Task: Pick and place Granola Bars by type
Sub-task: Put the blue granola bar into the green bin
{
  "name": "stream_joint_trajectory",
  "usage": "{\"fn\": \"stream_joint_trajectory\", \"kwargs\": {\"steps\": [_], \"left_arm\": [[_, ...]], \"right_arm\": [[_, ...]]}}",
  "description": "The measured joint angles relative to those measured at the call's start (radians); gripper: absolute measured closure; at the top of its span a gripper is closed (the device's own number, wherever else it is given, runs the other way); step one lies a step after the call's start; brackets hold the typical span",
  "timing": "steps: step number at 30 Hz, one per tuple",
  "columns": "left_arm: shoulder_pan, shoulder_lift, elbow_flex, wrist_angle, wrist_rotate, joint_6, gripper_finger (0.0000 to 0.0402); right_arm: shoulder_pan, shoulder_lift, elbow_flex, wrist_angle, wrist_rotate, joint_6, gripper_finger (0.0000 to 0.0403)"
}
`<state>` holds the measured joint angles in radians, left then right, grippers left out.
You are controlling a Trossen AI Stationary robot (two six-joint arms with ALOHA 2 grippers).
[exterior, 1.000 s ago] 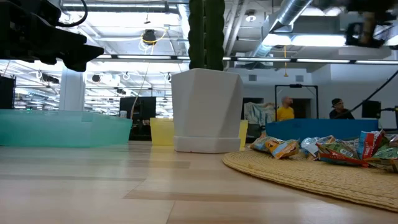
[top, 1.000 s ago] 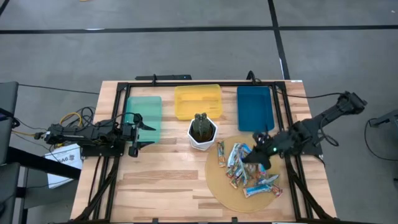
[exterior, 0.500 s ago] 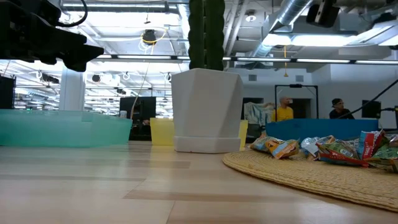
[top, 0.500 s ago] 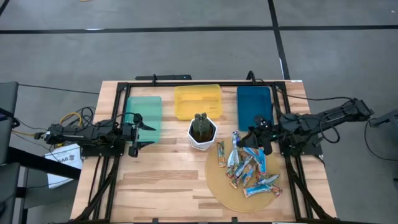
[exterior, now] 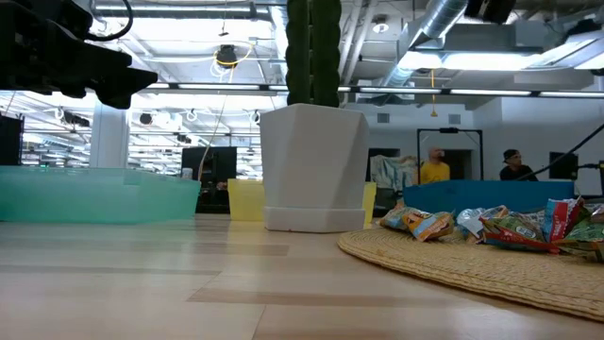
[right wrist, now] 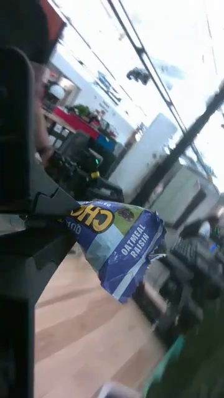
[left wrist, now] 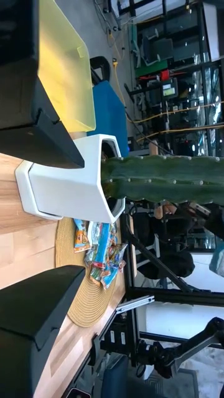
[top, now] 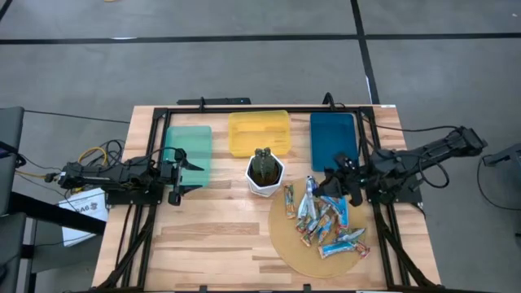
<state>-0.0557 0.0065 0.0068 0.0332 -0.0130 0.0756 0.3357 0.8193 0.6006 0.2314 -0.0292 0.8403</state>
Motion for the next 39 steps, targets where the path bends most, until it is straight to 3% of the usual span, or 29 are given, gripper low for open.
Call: {"fn": "stream_joint_trajectory", "kwargs": {"steps": [4,7,13,16,21,24,30,34,39], "left_arm": [[0.0,0.0,0.0,0.001,-0.011,0.017,0.014],[0.0,0.0,0.0,0.015,-0.01,-0.063,0.014],[0.0,0.0,0.0,0.172,0.103,-0.391,0.014],[0.0,0.0,0.0,0.299,0.093,-0.506,0.014],[0.0,0.0,0.0,0.569,0.026,-0.834,0.014],[0.0,0.0,0.003,0.645,0.003,-0.948,0.014],[0.0,-0.001,0.019,0.628,-0.009,-1.007,0.014],[0.0,0.004,0.025,0.527,0.003,-1.049,0.014],[-0.004,0.121,0.126,0.361,0.001,-0.98,0.014]], "right_arm": [[0.063,0.045,0.0,0.127,0.001,-0.037,0.0386],[0.105,0.106,0.001,0.196,0.005,-0.037,0.0389],[0.154,0.275,0.117,0.219,0.007,-0.077,0.0388],[0.158,0.35,0.194,0.22,0.003,-0.114,0.0386],[0.147,0.441,0.293,0.217,0.001,-0.177,0.0388],[0.131,0.477,0.342,0.206,0.001,-0.208,0.039],[0.096,0.53,0.459,0.035,0.002,-0.269,0.039],[0.082,0.563,0.545,-0.078,0.002,-0.319,0.039],[0.064,0.576,0.612,-0.176,0.002,-0.364,0.0391]]}}
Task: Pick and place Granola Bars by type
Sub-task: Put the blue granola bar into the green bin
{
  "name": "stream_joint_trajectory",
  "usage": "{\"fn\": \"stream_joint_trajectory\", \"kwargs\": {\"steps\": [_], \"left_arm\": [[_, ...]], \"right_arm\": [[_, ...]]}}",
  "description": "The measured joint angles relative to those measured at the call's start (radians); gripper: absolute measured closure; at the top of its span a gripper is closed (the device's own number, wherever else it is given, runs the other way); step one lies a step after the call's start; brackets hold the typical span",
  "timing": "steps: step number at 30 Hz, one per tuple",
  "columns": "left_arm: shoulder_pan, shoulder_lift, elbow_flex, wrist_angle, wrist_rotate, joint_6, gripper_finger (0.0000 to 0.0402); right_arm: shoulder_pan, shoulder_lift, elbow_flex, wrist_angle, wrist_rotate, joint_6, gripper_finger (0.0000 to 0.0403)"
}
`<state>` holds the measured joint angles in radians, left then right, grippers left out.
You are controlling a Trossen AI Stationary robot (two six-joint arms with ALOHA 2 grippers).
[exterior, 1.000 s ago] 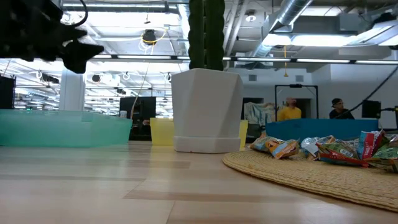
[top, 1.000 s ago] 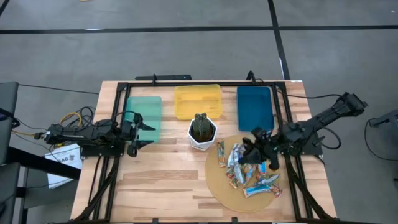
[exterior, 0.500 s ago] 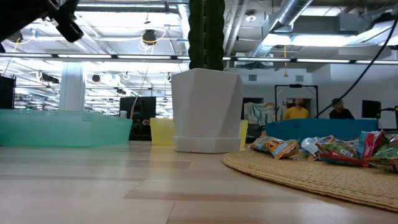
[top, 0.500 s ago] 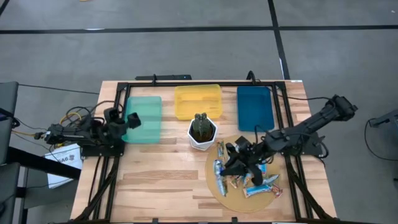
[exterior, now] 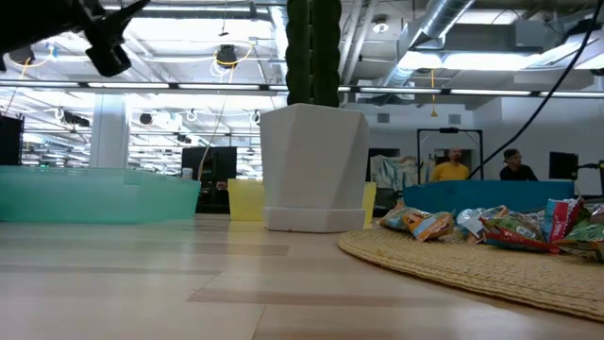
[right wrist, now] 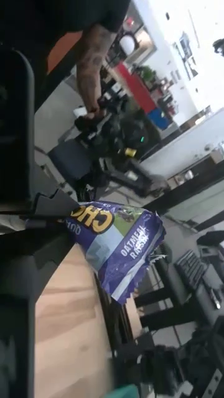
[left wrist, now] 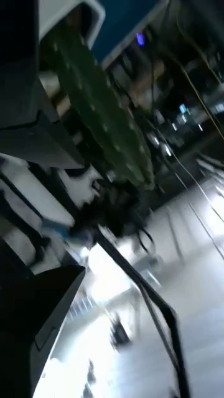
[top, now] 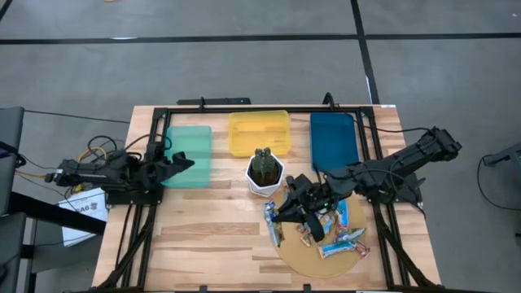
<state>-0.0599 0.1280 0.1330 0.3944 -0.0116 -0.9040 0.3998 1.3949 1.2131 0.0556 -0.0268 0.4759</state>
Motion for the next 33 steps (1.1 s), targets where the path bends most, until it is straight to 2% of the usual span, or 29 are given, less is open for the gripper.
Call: {"fn": "stream_joint_trajectory", "kwargs": {"steps": [4,11,15,19,27,33], "left_arm": [[-0.031,0.204,0.168,-0.097,0.009,0.116,0.014],[-0.133,0.588,0.564,-0.314,0.006,0.374,0.014],[-0.196,0.762,0.782,-0.47,0.006,0.419,0.014],[-0.258,0.895,0.955,-0.534,0.002,0.457,0.014],[-0.307,1.075,1.164,-0.539,-0.029,0.562,0.014],[-0.293,1.172,1.225,-0.541,-0.029,0.57,0.014]], "right_arm": [[-0.017,-0.003,0.026,-0.058,0.012,-0.019,0.039],[-0.023,-0.001,0.045,-0.096,0.049,-0.072,0.039],[-0.007,0.0,0.045,-0.084,0.126,-0.114,0.039],[0.026,0.0,0.045,-0.067,0.216,-0.156,0.0392],[0.083,0.0,0.045,0.022,0.385,-0.267,0.0392],[0.084,0.0,0.045,0.1,0.398,-0.327,0.0392]]}}
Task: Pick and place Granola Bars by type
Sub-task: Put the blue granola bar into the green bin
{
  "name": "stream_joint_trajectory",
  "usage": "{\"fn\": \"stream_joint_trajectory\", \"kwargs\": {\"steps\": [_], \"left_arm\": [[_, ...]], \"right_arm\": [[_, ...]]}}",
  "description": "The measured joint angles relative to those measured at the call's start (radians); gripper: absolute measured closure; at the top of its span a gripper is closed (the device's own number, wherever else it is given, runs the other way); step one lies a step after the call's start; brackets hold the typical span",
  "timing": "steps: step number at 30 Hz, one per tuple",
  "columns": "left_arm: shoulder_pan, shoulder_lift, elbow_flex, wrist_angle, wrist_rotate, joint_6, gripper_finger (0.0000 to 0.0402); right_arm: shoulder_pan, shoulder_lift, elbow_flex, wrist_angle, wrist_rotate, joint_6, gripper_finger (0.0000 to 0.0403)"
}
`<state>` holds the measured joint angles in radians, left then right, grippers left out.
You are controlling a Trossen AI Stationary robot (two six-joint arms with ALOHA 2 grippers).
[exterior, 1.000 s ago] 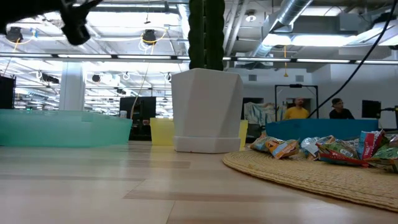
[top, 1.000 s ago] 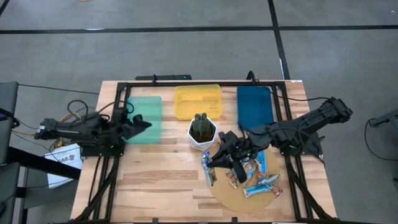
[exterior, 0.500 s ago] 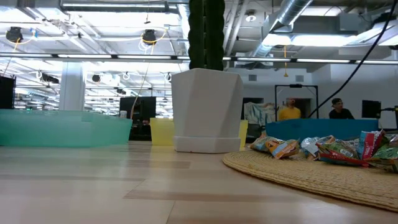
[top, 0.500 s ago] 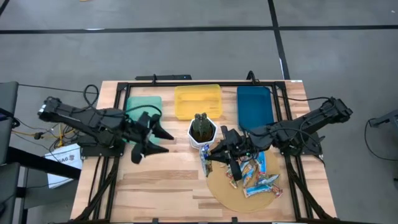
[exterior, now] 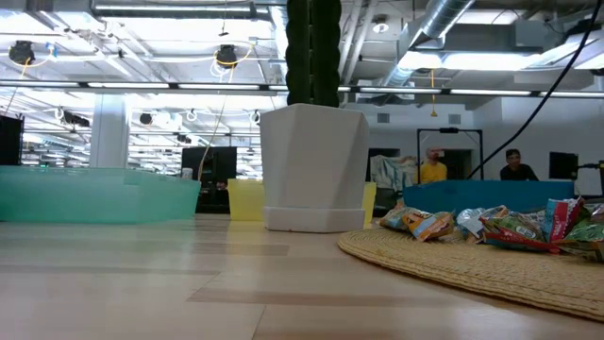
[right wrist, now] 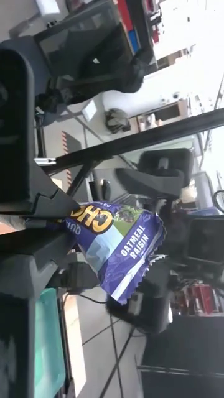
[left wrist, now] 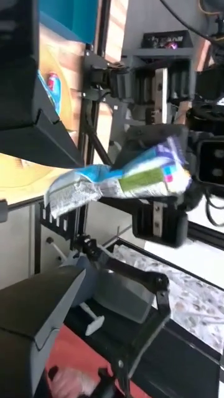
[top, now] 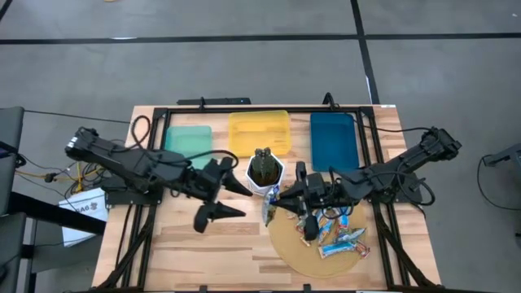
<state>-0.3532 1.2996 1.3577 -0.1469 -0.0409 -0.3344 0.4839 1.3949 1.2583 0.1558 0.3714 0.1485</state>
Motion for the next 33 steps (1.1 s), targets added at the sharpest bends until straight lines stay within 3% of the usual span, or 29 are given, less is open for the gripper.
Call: {"fn": "stream_joint_trajectory", "kwargs": {"steps": [7,18,33], "left_arm": [[0.039,0.031,0.017,0.011,-0.008,-0.019,0.014],[0.049,0.03,0.017,0.055,-0.104,0.018,0.014],[0.065,0.082,0.017,0.147,-0.096,0.027,0.014]], "right_arm": [[-0.001,0.0,0.0,0.002,-0.002,-0.027,0.0392],[-0.009,0.0,0.0,0.003,-0.006,-0.05,0.0391],[-0.048,0.0,0.0,0.008,-0.063,-0.053,0.039]]}}
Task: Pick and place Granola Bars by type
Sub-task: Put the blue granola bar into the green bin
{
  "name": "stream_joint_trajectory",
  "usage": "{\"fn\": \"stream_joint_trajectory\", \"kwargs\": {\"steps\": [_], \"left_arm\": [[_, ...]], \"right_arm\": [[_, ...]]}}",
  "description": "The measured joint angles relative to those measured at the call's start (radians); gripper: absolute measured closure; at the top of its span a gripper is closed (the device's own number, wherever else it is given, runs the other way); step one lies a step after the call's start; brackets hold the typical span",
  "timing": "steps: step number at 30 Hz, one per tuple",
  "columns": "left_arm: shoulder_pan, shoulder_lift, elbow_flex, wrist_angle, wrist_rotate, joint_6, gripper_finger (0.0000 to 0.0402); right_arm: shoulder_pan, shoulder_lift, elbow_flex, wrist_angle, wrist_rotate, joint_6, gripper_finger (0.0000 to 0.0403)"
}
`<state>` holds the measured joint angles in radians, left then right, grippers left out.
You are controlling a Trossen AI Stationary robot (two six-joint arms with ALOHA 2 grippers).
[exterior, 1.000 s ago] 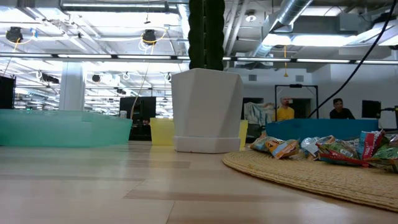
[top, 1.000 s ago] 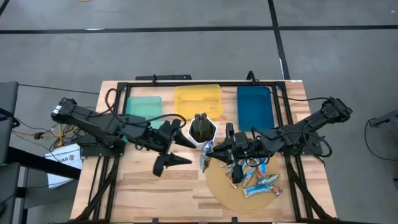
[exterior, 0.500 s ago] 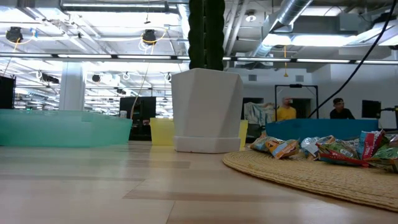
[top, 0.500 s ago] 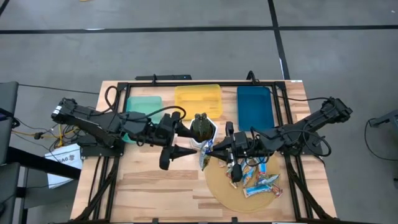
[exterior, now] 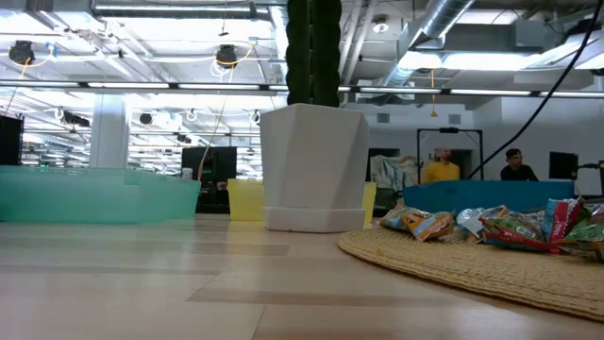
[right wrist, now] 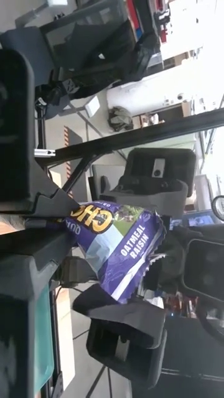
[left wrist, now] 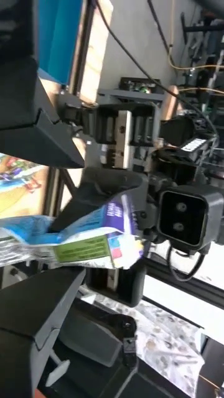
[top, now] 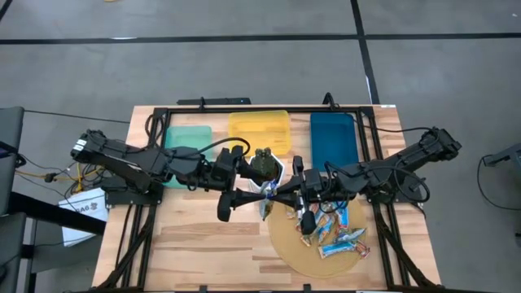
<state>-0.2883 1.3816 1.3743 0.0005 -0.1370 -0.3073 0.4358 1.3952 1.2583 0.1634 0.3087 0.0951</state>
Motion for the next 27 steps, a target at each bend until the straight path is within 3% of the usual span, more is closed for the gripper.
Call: {"fn": "stream_joint_trajectory", "kwargs": {"steps": [12,27], "left_arm": [[0.009,0.007,0.0,0.011,0.001,0.0,0.0161],[0.009,0.008,0.0,0.016,0.03,0.027,0.0333]], "right_arm": [[0.0,0.0,0.0,-0.001,0.0,0.0,0.039],[-0.001,0.0,-0.001,-0.005,0.004,0.002,0.0367]]}}
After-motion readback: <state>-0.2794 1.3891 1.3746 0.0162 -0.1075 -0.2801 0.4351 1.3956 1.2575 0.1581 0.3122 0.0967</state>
